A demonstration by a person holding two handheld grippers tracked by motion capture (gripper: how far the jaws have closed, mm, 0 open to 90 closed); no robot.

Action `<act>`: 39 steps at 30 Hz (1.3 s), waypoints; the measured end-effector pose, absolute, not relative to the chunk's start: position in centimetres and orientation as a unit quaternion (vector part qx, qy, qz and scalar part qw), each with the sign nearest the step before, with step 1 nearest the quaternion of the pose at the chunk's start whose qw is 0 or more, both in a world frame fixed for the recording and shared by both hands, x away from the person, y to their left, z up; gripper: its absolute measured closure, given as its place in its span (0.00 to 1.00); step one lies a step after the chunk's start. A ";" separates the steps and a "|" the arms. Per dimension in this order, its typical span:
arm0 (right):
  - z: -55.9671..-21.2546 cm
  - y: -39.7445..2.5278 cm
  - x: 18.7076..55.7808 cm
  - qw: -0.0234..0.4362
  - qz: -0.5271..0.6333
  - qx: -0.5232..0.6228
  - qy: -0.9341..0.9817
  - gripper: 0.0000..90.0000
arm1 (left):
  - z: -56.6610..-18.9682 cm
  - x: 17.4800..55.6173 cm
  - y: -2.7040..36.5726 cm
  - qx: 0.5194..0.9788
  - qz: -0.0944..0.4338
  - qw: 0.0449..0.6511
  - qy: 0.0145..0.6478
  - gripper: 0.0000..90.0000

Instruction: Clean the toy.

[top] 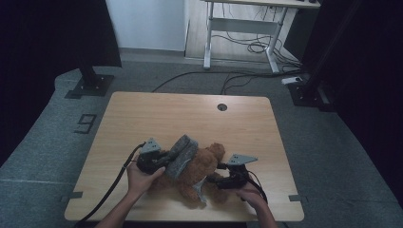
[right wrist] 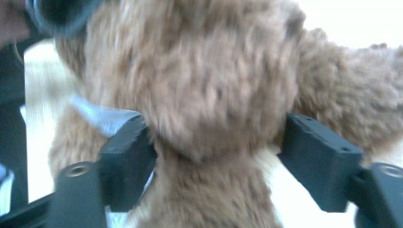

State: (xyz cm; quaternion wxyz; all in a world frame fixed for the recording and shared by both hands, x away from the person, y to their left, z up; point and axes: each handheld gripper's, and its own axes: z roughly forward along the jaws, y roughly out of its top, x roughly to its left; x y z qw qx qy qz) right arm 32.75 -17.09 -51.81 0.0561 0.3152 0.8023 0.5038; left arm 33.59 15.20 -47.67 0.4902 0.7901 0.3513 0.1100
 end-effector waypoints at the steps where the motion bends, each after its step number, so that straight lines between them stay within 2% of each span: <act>1: -51.8 -16.7 32.8 0.054 0.502 0.314 0.804 0.22 | -47.8 33.4 15.3 0.789 0.110 0.493 0.351 0.88; 4: -51.4 -15.8 32.8 0.043 0.504 0.304 0.807 0.19 | -48.0 33.1 15.5 0.786 0.104 0.499 0.351 0.88; 12: -49.4 -17.7 32.9 0.049 0.536 0.330 0.775 0.20 | -48.2 32.7 15.4 0.784 0.105 0.505 0.345 0.88; 17: -50.8 -14.9 33.1 0.032 0.503 0.330 0.798 0.15 | -48.4 32.4 15.4 0.782 0.106 0.508 0.344 0.88; 20: -51.2 -13.4 33.3 0.042 0.489 0.323 0.809 0.12 | -48.5 32.3 15.5 0.782 0.109 0.508 0.344 0.88; 22: -51.4 -12.6 33.3 0.056 0.477 0.327 0.814 0.16 | -48.6 32.2 15.5 0.782 0.113 0.507 0.345 0.88; 27: -51.5 -12.2 33.1 0.081 0.478 0.326 0.812 0.38 | -48.8 32.3 15.6 0.775 0.126 0.513 0.347 0.88; 30: -51.5 -12.1 33.1 0.099 0.478 0.321 0.812 0.45 | -48.8 32.6 15.5 0.771 0.137 0.515 0.349 0.88; 33: -51.6 -11.9 33.5 0.123 0.481 0.322 0.806 0.49 | -48.6 33.9 15.4 0.767 0.138 0.515 0.356 0.87; 39: -51.7 -11.6 35.8 0.202 0.467 0.339 0.791 0.50 | -48.5 38.5 14.2 0.760 0.128 0.513 0.379 0.87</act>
